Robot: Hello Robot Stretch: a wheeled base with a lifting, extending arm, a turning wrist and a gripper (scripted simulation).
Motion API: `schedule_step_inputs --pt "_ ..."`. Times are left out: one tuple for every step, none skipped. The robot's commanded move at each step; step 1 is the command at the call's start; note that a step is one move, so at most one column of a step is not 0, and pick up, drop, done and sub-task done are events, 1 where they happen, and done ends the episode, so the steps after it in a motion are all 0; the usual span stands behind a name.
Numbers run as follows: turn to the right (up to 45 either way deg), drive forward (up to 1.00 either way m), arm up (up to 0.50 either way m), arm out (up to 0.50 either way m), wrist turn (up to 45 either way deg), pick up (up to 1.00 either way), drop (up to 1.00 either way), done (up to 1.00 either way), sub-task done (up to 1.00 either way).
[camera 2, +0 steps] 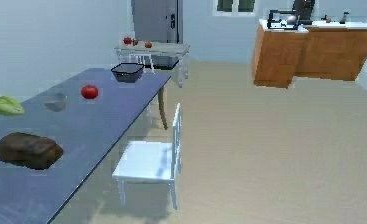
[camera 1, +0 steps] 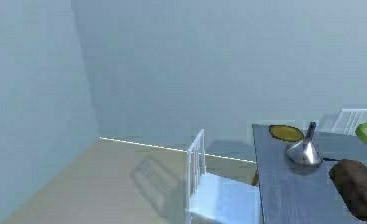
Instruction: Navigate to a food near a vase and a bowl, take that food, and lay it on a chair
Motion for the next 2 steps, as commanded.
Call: schedule_step_inputs --pt "-39.0 0.0 0.0 0.0 0.0 0.0 0.0 0.0 0.0" --pt "45.0 0.0 0.0 0.0 0.0 0.0 0.0 0.0 0.0"
